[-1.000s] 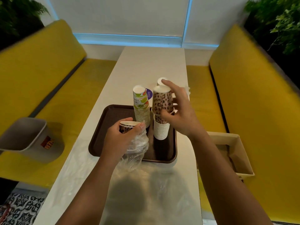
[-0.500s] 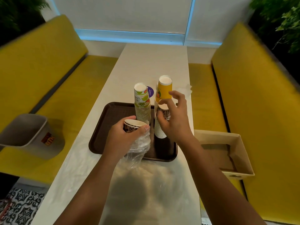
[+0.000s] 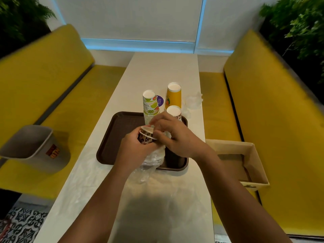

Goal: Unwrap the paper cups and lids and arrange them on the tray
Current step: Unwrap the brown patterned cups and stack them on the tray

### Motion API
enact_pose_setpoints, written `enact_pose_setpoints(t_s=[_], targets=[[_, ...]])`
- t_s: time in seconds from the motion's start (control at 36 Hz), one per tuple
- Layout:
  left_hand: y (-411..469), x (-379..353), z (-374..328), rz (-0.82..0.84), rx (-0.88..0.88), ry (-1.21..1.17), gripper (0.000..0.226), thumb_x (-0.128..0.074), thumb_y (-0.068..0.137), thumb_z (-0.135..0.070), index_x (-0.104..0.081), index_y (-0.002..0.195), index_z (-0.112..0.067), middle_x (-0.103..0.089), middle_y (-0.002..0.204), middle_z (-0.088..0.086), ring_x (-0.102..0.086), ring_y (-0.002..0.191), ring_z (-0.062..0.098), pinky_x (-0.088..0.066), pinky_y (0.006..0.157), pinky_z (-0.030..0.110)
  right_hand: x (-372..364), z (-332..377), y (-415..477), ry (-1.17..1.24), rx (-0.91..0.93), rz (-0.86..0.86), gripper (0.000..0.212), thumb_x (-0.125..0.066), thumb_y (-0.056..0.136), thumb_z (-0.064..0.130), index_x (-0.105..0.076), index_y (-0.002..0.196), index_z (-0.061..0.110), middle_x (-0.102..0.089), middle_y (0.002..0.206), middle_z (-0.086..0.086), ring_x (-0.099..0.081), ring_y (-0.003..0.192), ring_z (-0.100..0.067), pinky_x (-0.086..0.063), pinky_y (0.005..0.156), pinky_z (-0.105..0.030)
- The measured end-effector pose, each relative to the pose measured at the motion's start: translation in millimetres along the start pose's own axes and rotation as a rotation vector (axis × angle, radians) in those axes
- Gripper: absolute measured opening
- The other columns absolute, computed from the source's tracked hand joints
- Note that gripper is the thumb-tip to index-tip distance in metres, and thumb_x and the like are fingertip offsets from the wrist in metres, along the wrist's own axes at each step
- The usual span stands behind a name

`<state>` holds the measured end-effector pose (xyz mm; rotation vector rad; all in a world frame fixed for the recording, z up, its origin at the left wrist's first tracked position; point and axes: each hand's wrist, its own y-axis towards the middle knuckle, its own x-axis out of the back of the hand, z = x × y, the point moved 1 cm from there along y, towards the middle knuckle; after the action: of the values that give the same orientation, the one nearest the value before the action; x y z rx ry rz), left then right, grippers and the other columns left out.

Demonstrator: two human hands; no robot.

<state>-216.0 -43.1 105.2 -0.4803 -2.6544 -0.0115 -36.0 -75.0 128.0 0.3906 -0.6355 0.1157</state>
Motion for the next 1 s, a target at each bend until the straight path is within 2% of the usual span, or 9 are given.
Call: enact_pose_setpoints(t_s=[0.11,0.25,0.36,0.42,0.47,0.67,0.78,0.89,1.0], targets=[[-6,-2,-2,0.011,-0.007,0.029,0.054,-0.09,0.069,-0.054,-0.07,0.114,-0.032,-0.076,0.094,-0.018,-0.071,0.089,-0.002,-0.054,0.068,0.016,4,1,-3,0.103,-0.02,-0.198,0.008,-0.047,0.11,0.015,-0.055,0.109,0.018,-0.058,0.136,-0.006,-0.056,0.128,-0.016,-0.056,0.099,-0.038],[-5,2,4,-0.036,0.001,-0.038,0.066,-0.091,0.067,-0.059,-0.069,0.124,-0.033,-0.076,0.106,-0.017,-0.072,0.1,0.003,-0.062,0.085,0.031,16,-8,-6,0.059,-0.106,-0.248,0.017,-0.041,0.113,0.021,-0.051,0.101,0.014,-0.039,0.159,-0.007,-0.036,0.147,-0.006,-0.046,0.113,-0.038],[-3,4,5,-0.064,0.017,-0.09,0.057,-0.091,0.071,-0.052,-0.07,0.121,-0.034,-0.077,0.107,-0.016,-0.072,0.102,0.005,-0.062,0.087,0.037,24,-16,-10,0.265,-0.144,-0.177,0.017,-0.047,0.112,0.016,-0.051,0.106,0.0,-0.066,0.131,0.001,-0.064,0.121,-0.008,-0.057,0.091,-0.034],[-2,4,6,-0.075,0.026,-0.103,0.059,-0.091,0.071,-0.053,-0.069,0.122,-0.034,-0.077,0.107,-0.016,-0.072,0.102,0.005,-0.062,0.088,0.037,26,-18,-12,0.429,-0.176,-0.135,0.018,-0.057,0.107,0.013,-0.043,0.106,0.0,-0.067,0.126,-0.003,-0.068,0.119,-0.024,-0.061,0.089,-0.047],[-1,5,6,-0.085,0.027,-0.107,0.063,-0.09,0.069,-0.053,-0.068,0.124,-0.034,-0.077,0.108,-0.016,-0.072,0.102,0.003,-0.061,0.088,0.034,30,-20,-13,0.46,-0.22,-0.105,0.03,-0.067,0.1,0.009,-0.04,0.112,0.006,-0.063,0.126,-0.006,-0.068,0.116,-0.032,-0.062,0.087,-0.056],[5,5,6,-0.097,0.021,-0.1,0.053,-0.089,0.074,-0.045,-0.063,0.12,-0.042,-0.072,0.106,-0.02,-0.067,0.096,-0.01,-0.056,0.076,0.017,38,-19,-1,0.297,-0.244,0.2,0.101,-0.073,0.088,-0.005,-0.022,0.159,0.045,-0.05,0.131,-0.003,-0.061,0.122,-0.018,-0.061,0.096,-0.038],[9,7,7,-0.106,0.038,-0.134,0.064,-0.088,0.07,-0.05,-0.067,0.128,-0.033,-0.072,0.105,-0.016,-0.068,0.094,-0.007,-0.059,0.077,0.021,39,-18,10,0.247,-0.122,-0.093,0.084,-0.07,0.084,-0.001,-0.043,0.153,0.038,-0.045,0.138,-0.002,-0.052,0.134,-0.018,-0.058,0.101,-0.038],[15,11,9,-0.107,0.05,-0.115,0.076,-0.086,0.067,-0.059,-0.065,0.134,-0.032,-0.071,0.11,-0.016,-0.068,0.097,-0.003,-0.059,0.081,0.024,31,-40,22,0.044,-0.169,-0.47,0.062,-0.077,0.08,0.012,-0.056,0.136,0.028,-0.044,0.132,-0.005,-0.053,0.119,-0.011,-0.057,0.098,-0.03],[19,12,11,-0.095,0.056,-0.085,0.069,-0.087,0.073,-0.053,-0.064,0.135,-0.033,-0.07,0.11,-0.018,-0.065,0.093,-0.012,-0.055,0.073,0.015,11,-77,24,-0.135,-0.348,-0.388,0.056,-0.083,0.082,0.01,-0.055,0.129,0.024,-0.046,0.132,-0.004,-0.054,0.119,-0.018,-0.056,0.1,-0.034]])
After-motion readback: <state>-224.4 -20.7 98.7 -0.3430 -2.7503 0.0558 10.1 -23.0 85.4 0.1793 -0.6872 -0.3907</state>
